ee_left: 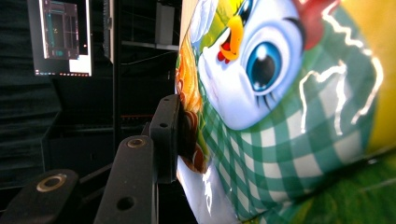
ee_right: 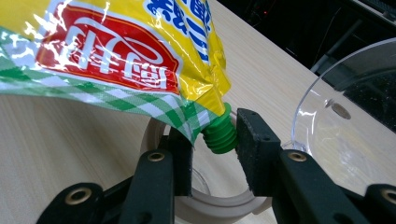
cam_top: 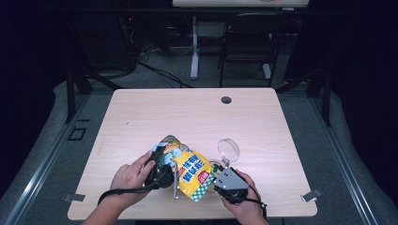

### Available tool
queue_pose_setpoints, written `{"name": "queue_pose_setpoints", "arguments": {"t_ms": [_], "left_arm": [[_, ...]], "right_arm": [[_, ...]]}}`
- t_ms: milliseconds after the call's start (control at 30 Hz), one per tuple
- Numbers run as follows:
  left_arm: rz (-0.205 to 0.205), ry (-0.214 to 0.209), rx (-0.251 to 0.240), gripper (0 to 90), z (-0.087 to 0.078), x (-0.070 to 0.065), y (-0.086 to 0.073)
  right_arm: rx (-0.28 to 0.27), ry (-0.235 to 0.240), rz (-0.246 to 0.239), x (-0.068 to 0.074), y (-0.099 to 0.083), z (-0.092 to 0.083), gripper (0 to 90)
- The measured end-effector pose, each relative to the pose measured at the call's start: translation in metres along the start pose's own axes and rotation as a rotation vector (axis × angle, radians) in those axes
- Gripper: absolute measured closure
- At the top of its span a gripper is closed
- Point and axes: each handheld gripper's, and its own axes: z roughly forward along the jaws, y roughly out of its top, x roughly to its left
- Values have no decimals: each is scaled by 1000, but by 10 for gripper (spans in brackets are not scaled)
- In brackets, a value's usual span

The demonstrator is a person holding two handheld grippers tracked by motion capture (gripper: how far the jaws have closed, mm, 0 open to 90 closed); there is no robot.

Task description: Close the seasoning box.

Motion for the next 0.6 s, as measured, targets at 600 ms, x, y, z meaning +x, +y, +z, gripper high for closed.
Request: {"name": "queue_pose_setpoints", "arguments": {"t_ms": [600], "left_arm": [[30, 20, 13, 594, -3, 2, 3]], "right_arm": [[-6, -2, 1, 0, 0, 1, 679]]}}
